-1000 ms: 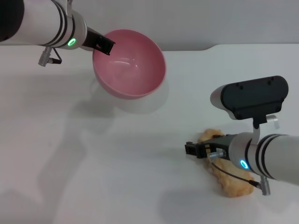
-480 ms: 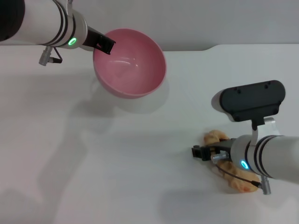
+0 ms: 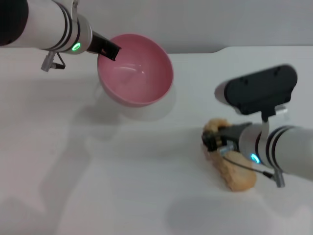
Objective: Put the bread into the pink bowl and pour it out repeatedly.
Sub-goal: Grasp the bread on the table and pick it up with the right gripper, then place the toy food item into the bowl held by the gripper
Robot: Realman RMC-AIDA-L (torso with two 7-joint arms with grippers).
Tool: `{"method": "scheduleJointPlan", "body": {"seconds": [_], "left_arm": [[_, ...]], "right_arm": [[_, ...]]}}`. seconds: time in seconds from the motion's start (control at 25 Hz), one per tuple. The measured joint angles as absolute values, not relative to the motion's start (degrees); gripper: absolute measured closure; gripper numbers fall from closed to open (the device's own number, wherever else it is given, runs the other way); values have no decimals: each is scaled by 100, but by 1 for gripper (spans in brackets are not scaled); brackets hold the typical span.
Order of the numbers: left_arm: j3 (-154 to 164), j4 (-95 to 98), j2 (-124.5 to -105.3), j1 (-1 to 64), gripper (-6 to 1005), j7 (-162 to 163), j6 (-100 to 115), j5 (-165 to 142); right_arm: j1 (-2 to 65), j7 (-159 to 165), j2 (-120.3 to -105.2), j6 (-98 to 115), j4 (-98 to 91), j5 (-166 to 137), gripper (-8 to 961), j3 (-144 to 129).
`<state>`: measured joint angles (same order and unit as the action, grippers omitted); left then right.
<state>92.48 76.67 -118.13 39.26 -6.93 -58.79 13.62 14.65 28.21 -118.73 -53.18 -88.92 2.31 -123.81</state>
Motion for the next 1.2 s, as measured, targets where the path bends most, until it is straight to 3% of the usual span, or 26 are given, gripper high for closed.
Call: {"method": "scheduleJointPlan", "body": {"seconds": [0.16,0.36,0.72,1.2], "left_arm": [[9318,7555,-11813,3890,952,-694,-5881,1362],[9376,7546,-11813,3855,952,-694,-5903,1362],[9707,7539,-11843,3869,952,-639,-5908,1449],[9968,7607,-11841,3922,952,-665,-5826,2018]], "right_arm": [[1426,2725,-11869,-5703,-9794,-229,462,-12330],[1332,2454,-11866,-5988,-10579,-464,649,-12162],[1329,2281,-11872,-6259,-11723,-1142,747,-12120],[1546,2463,-11898,-4979,-10938,-1135,827,-12164]]}}
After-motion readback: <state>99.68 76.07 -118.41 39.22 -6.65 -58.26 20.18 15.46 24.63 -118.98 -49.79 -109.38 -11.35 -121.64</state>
